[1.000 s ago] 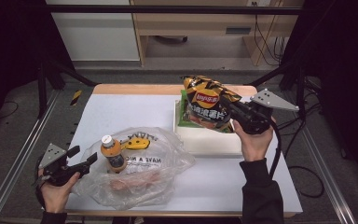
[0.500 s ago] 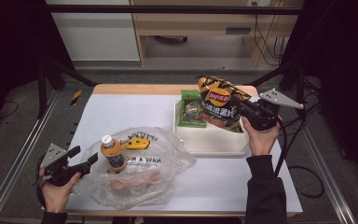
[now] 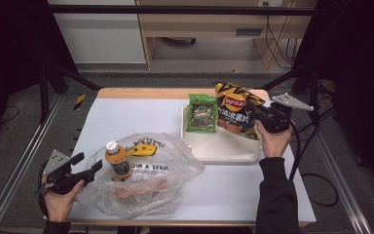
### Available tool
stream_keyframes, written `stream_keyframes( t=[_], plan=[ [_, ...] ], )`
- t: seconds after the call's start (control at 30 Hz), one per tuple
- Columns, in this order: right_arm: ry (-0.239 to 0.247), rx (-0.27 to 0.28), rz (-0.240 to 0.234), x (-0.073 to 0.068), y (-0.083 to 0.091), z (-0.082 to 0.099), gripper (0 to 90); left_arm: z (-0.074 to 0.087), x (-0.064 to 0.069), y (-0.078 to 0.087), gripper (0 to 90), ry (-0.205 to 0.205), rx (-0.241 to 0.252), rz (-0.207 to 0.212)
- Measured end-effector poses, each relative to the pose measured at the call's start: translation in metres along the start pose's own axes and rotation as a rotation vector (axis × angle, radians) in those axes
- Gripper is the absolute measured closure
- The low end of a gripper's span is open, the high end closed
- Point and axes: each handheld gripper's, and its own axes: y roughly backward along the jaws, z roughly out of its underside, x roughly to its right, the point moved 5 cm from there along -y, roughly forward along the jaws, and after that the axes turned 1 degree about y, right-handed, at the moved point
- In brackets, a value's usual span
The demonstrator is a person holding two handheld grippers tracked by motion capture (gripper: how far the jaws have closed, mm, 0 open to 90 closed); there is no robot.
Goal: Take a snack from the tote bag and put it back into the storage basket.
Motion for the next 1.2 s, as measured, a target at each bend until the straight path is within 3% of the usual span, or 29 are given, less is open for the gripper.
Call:
stream_keyframes(
  t=[0.23, 0.77, 0.9, 1.03, 1.2],
  plan=[
    [-0.019, -0.04, 0.017, 0.013, -0.011, 0.012, 87.3, 0.001, 0.0, -0.001, 24.0, -0.002, -0.005, 0.001],
    [-0.07, -0.072, 0.02, 0.023, -0.034, 0.03, 86.3, 0.002, -0.001, -0.002, 23.9, 0.0, -0.01, 0.001],
    [-0.074, -0.062, 0.046, 0.029, -0.039, 0.031, 84.4, 0.003, 0.0, -0.004, 24.0, -0.003, -0.018, 0.002],
    [-0.048, -0.054, 0.118, 0.037, -0.047, 0.035, 77.9, 0.004, 0.0, -0.004, 23.9, -0.003, -0.018, 0.0],
    [-0.029, -0.041, 0.168, 0.044, -0.051, 0.036, 69.2, 0.004, 0.0, -0.004, 23.9, -0.003, -0.019, 0.0]
  ],
)
